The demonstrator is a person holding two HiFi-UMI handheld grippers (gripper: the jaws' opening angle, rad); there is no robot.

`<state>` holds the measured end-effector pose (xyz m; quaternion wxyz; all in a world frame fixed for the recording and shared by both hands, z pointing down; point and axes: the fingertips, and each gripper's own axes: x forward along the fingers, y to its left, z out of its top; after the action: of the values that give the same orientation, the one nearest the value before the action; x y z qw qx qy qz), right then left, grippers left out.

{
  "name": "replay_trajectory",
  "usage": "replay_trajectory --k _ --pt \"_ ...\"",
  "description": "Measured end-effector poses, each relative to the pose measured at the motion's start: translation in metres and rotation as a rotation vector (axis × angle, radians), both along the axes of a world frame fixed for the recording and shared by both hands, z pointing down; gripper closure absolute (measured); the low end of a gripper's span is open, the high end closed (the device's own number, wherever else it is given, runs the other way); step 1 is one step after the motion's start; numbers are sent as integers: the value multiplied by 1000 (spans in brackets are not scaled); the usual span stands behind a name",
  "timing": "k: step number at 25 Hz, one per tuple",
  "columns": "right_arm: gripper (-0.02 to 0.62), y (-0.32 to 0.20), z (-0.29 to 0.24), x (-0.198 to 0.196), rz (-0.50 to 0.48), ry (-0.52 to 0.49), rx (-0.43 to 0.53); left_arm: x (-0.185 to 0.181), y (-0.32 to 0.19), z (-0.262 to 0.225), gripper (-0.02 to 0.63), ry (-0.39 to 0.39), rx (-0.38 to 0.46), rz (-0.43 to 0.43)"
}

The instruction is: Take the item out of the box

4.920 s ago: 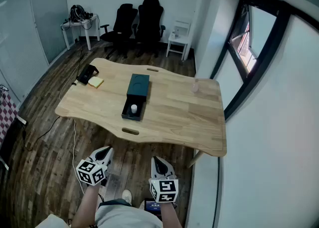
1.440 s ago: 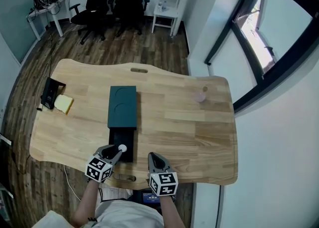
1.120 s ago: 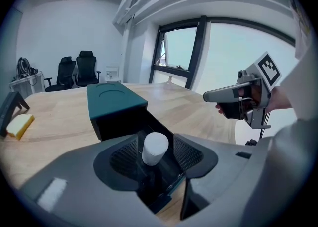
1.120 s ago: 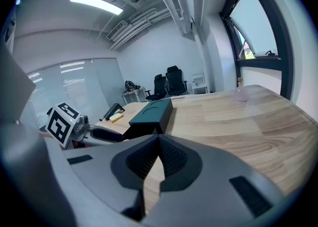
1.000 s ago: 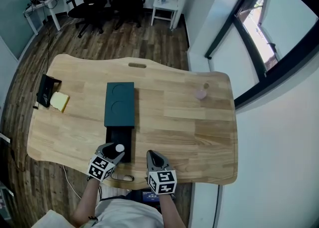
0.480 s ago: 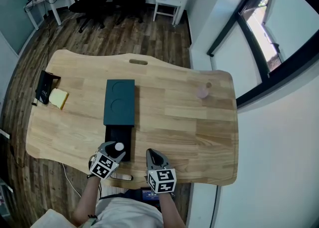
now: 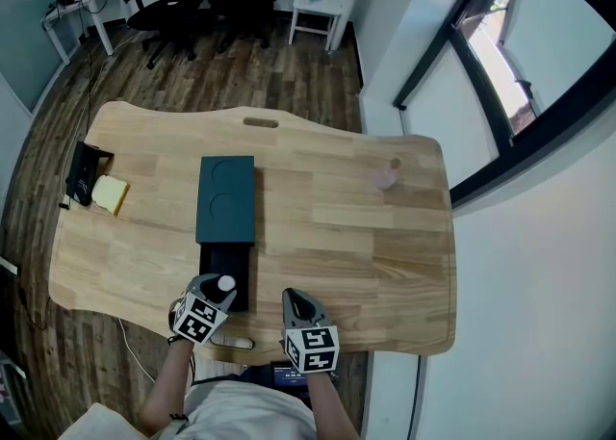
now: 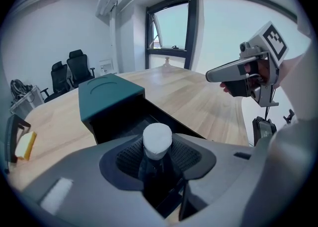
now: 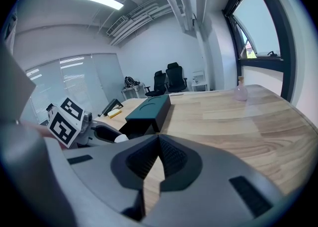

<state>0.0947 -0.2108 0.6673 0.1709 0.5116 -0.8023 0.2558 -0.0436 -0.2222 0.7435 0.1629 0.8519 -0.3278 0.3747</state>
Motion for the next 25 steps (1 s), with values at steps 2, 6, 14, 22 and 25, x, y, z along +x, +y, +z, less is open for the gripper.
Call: replay_trajectory --k 2,6,14,22,25 --pt "591 1 -2 1 2 3 4 0 0 -1 431 8 -3 -2" --pt "591 3 -9 1 3 15 19 -3 1 -3 431 18 4 -15" --pt "591 9 -22 0 5 42 52 -10 -2 -23 433 32 45 -25" --pt "591 15 -33 5 43 104 106 -18 -1 -48 436 41 86 -50" --pt "591 19 -40 5 40 116 122 -20 -1 -61 436 46 105 -55"
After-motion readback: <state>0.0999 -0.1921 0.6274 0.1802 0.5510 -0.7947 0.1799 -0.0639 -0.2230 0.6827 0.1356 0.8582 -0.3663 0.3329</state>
